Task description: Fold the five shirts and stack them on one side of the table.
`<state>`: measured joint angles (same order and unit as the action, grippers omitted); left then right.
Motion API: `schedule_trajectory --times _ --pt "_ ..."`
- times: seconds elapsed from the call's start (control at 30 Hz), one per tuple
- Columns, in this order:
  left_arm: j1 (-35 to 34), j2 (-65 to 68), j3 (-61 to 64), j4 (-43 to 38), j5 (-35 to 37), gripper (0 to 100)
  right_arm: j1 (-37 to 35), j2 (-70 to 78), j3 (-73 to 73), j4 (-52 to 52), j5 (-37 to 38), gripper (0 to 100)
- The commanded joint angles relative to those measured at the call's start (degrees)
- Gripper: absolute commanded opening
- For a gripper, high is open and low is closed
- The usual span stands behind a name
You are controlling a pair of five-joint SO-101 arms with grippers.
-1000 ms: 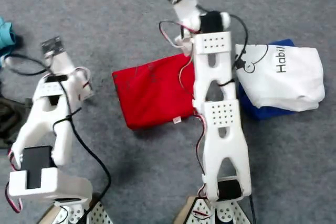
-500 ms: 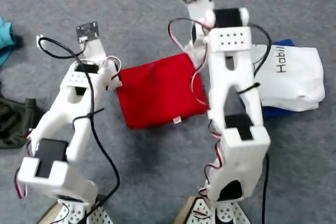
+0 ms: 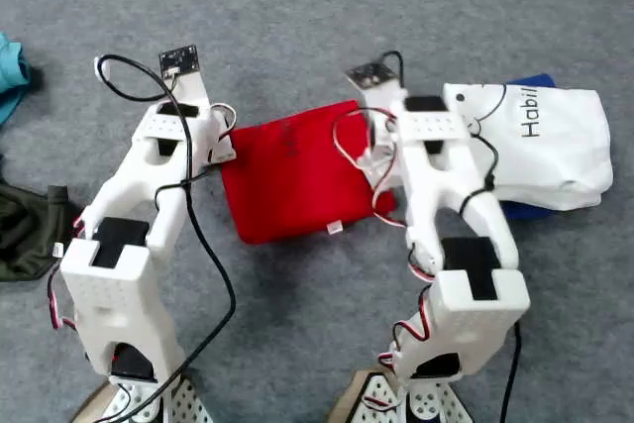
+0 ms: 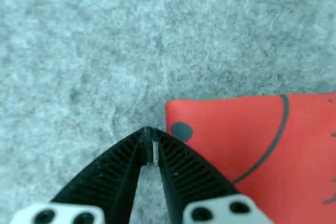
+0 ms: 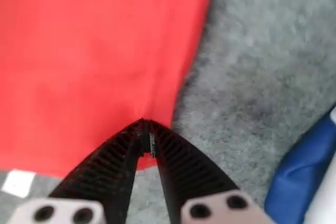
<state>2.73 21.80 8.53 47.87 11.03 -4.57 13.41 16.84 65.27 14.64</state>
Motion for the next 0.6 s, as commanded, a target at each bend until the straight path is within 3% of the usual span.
schedule_trajectory --times 0.0,0.17,0.33,0.57 --pt "0.62 1.1 -5.27 2.81 -2.29 2 4.18 -3.56 3.91 -5.89 2.29 0.2" --pt "0.53 2.07 -7.03 4.31 -2.9 2 5.85 -0.57 3.91 -7.47 5.01 0.2" --pt "0.7 0.66 -7.12 6.68 -4.92 2 4.44 -4.18 -0.92 -1.14 5.27 0.2" --pt "1.67 -14.02 -6.07 15.91 -6.24 2 4.35 -16.48 -3.91 6.15 5.54 0.2"
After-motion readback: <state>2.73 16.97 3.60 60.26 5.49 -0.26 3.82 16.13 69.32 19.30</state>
